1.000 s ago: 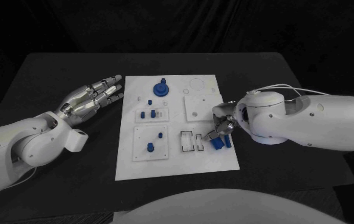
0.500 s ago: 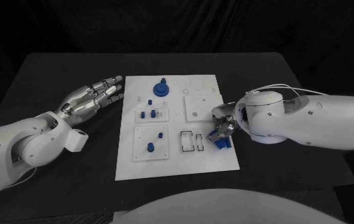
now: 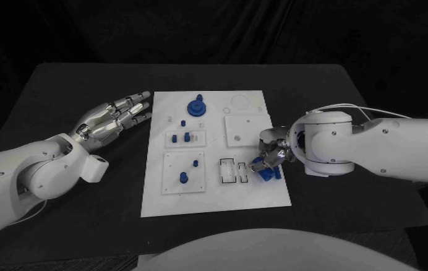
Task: Assemble the parts on the task board
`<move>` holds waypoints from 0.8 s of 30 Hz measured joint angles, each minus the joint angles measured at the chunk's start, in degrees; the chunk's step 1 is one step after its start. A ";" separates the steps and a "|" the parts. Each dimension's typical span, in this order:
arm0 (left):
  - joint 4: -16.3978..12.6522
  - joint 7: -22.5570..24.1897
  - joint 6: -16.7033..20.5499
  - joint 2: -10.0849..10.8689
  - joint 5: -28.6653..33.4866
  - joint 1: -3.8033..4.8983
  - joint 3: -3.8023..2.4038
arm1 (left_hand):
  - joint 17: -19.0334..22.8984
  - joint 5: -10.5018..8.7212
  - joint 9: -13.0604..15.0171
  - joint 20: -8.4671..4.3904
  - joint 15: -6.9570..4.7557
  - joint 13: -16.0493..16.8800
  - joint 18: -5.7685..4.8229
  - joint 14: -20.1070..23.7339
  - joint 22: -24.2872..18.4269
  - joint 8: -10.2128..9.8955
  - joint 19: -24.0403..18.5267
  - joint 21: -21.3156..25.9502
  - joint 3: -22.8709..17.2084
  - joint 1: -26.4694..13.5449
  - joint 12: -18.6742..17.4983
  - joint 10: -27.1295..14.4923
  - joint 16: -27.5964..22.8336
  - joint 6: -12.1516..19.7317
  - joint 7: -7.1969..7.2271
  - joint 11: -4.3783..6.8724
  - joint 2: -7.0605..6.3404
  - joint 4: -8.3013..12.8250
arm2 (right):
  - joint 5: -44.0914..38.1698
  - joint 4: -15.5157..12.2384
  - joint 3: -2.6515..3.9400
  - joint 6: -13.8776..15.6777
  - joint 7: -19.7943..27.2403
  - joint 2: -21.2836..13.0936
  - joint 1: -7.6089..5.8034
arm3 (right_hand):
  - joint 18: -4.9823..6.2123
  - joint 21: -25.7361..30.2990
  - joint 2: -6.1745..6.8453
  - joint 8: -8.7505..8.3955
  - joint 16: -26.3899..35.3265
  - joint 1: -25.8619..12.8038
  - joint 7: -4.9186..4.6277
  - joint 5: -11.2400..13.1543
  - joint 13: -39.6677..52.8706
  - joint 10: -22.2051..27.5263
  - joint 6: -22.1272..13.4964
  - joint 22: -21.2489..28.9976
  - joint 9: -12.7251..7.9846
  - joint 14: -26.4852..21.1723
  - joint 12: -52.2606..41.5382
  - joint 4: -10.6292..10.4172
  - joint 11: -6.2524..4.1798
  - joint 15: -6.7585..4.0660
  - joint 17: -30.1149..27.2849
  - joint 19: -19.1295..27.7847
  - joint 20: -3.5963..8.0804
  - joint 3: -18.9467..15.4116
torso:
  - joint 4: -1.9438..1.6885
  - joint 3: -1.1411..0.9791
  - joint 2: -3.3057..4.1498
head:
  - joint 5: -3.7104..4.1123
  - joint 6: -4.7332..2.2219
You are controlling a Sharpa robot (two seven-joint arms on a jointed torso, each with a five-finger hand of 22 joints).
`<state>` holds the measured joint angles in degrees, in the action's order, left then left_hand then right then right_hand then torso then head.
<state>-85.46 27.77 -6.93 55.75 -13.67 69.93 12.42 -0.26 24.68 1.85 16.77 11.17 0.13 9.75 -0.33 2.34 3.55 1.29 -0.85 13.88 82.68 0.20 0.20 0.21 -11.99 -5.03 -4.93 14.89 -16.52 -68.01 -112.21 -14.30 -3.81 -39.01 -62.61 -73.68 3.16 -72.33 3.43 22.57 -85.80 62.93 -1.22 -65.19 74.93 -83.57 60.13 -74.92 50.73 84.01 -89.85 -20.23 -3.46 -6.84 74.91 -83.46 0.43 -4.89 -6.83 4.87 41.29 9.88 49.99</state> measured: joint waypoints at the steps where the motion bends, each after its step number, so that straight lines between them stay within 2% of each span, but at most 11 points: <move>1: -0.01 -0.01 0.00 0.02 0.00 0.00 0.00 | 0.00 0.00 0.00 0.00 0.00 0.00 0.00 0.00 0.00 0.00 0.00 0.00 0.00 0.00 0.00 0.00 0.00 0.00 0.00 0.00 0.00 0.00 | 0.95 -0.04 0.01 0.48 0.00 -0.02 -0.49 | 0.00 0.00 0.25 0.08 0.00 -0.26 0.00 0.13 0.00 0.00 -0.01 0.00 0.13 0.00 0.00 0.01 0.00 0.00 0.00 0.01 -0.01 0.03 | 0.00 0.00 -0.01 | -0.01 0.00; 2: -0.01 -0.01 0.00 0.04 0.00 0.00 0.00 | 0.00 0.00 0.00 0.00 0.00 0.00 0.00 0.00 0.00 0.00 0.00 0.00 0.00 0.00 0.00 0.00 0.00 0.00 0.00 0.00 0.00 0.00 | 1.59 -0.06 0.06 0.82 0.01 -0.02 -0.78 | 0.00 0.00 0.32 0.12 0.00 -0.32 0.00 0.40 0.00 0.00 -0.01 0.00 0.24 0.00 0.00 0.10 0.00 0.00 0.00 0.01 -0.01 0.21 | 0.00 0.01 -0.01 | -0.01 0.00; 3: -0.01 -0.02 0.00 0.04 0.00 0.00 0.00 | 0.00 0.00 0.00 0.00 0.00 0.00 0.00 0.00 0.00 0.00 0.00 0.00 0.00 0.00 0.00 0.00 0.00 0.00 0.00 0.00 0.00 0.00 | 2.55 -0.08 0.12 1.34 0.01 -0.02 -1.19 | 0.00 0.00 0.37 0.12 0.00 -0.38 -0.02 1.33 0.00 0.00 -0.03 0.00 0.45 0.00 0.00 -0.09 0.00 0.01 0.00 0.01 -0.01 1.92 | -0.01 0.02 -0.01 | -0.01 0.00; 8: 0.00 -0.08 0.01 -0.02 0.00 -0.01 0.00 | 0.00 0.00 0.00 0.00 0.00 0.00 0.00 0.00 0.00 0.00 0.00 0.00 0.00 0.00 0.00 0.00 0.00 0.00 0.00 0.00 0.00 0.00 | 7.64 -0.12 0.12 4.21 0.04 0.53 -2.34 | -0.01 0.73 0.81 0.12 -0.02 -0.82 -0.09 2.35 -0.01 0.00 -0.32 0.00 0.56 -0.01 0.00 -0.06 0.00 0.02 0.00 0.02 -0.02 2.18 | -0.04 0.07 0.01 | -0.10 0.00; 10: 0.00 -0.10 0.01 -0.05 0.00 -0.01 0.00 | 0.00 0.00 0.00 0.00 0.00 0.00 -0.01 0.00 0.00 0.00 0.00 0.00 0.00 0.00 0.00 0.00 0.00 0.00 0.00 0.00 0.00 0.00 | 9.40 0.07 0.10 5.38 0.06 1.16 -2.53 | -0.01 1.61 1.04 0.12 0.35 -1.05 -0.39 4.22 -0.01 0.00 -1.02 0.00 0.83 -0.01 0.00 0.03 0.00 0.03 0.00 0.22 0.19 4.61 | -0.07 0.07 0.01 | -0.23 0.00; 12: -0.02 -0.14 0.01 -0.05 0.00 -0.01 0.00 | 0.00 0.00 -0.01 0.00 0.00 0.00 0.00 0.00 0.00 0.00 0.00 0.00 0.00 0.00 0.00 0.00 0.00 0.00 0.00 0.00 0.00 0.00 | 10.65 0.31 0.10 6.48 0.08 1.72 -2.65 | -0.01 2.20 0.84 0.12 0.48 -1.25 -0.33 6.07 -0.01 0.00 -1.51 0.01 1.01 -0.01 0.00 -0.02 0.00 0.03 0.00 0.23 0.18 5.27 | -0.08 0.06 0.04 | -0.42 0.00; 13: -0.03 -0.15 0.01 -0.04 0.00 -0.01 0.00 | 0.00 0.00 -0.01 0.00 0.00 0.00 0.00 0.00 0.00 0.00 0.00 0.00 0.00 0.00 0.00 0.00 0.00 0.00 0.00 0.00 0.00 0.00 | 11.06 0.41 0.10 6.96 0.09 1.91 -2.67 | -0.01 2.53 0.90 0.12 0.73 -1.57 -0.36 7.26 -0.01 0.00 -1.94 0.01 1.25 -0.01 0.00 0.02 0.00 0.03 0.00 0.35 0.06 6.40 | -0.09 0.05 0.04 | -0.49 0.00; 15: -0.07 -0.19 0.01 -0.02 0.00 -0.01 0.00 | 0.00 0.00 -0.01 0.00 0.00 0.00 0.00 0.00 0.00 0.00 0.00 0.00 0.00 0.00 0.00 0.00 0.00 0.00 0.00 0.00 0.00 0.00 | 11.59 0.66 0.10 8.01 0.11 2.36 -2.67 | 0.86 2.66 0.92 0.12 0.83 -1.78 -0.32 8.29 -0.01 0.00 -2.13 0.01 1.27 -0.01 0.00 0.09 0.00 0.03 0.00 0.44 -0.03 7.05 | -0.09 0.04 0.05 | -0.66 0.00; 19: -0.08 -0.28 0.01 0.03 0.00 -0.01 0.00 | 0.00 0.00 -0.01 0.00 0.00 0.00 0.00 0.00 0.00 0.00 0.00 0.00 0.00 0.00 0.00 0.00 0.00 0.00 0.00 0.00 0.00 0.00 | 12.09 0.97 0.09 10.59 0.23 3.38 -2.60 | 0.90 3.57 0.79 0.00 1.07 -2.08 -0.65 10.41 -0.02 0.00 -2.96 0.01 1.27 -0.01 0.00 0.18 0.00 0.04 -0.01 0.74 -0.33 7.29 | -0.08 0.02 0.07 | -0.88 0.00; 21: -0.08 -0.35 0.01 0.01 0.00 -0.01 0.00 | 0.00 0.00 -0.01 0.00 0.00 0.00 0.00 0.00 0.02 0.00 0.00 0.00 0.00 0.00 0.00 0.00 0.22 0.00 0.00 0.00 0.00 0.00 | 12.13 1.10 0.13 11.96 0.32 3.88 -2.22 | 0.90 4.20 0.72 -0.11 1.07 -3.06 -0.30 12.89 -0.02 -0.12 -4.31 0.01 1.32 -0.01 0.00 0.75 0.11 0.04 0.00 1.15 -0.34 8.54 | -0.07 0.02 0.08 | -0.94 0.00; 24: -0.08 -0.46 0.01 -0.02 0.00 -0.01 0.00 | 0.00 0.00 -0.01 0.00 0.00 0.01 0.00 0.00 0.06 0.00 0.00 0.00 0.00 0.00 0.00 -0.01 0.22 0.00 0.00 0.00 0.00 0.01 | 12.02 1.16 0.10 13.62 0.42 4.44 -1.22 | 0.89 4.22 0.39 -0.11 1.07 -4.25 0.01 14.50 -0.02 -0.58 -5.31 0.01 1.37 0.00 0.00 0.98 -0.01 0.02 0.00 1.16 -0.34 8.39 | -0.03 0.02 0.07 | -1.03 0.00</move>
<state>-85.53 27.31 -6.92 55.73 -13.66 69.91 12.42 -0.26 24.68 1.84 16.78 11.17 0.14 9.75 -0.33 2.40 3.55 1.29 -0.85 13.88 82.68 0.20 0.20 0.43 -11.99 -5.03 -4.93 14.89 -16.51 -55.99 -111.05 -14.20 9.81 -38.59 -58.18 -74.91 4.05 -68.11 3.82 22.45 -84.73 58.69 -1.21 -50.69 74.91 -84.15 54.82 -74.91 52.10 84.01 -89.85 -19.26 -3.47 -6.82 74.91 -82.30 0.09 3.49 -6.87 4.89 41.35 8.85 49.99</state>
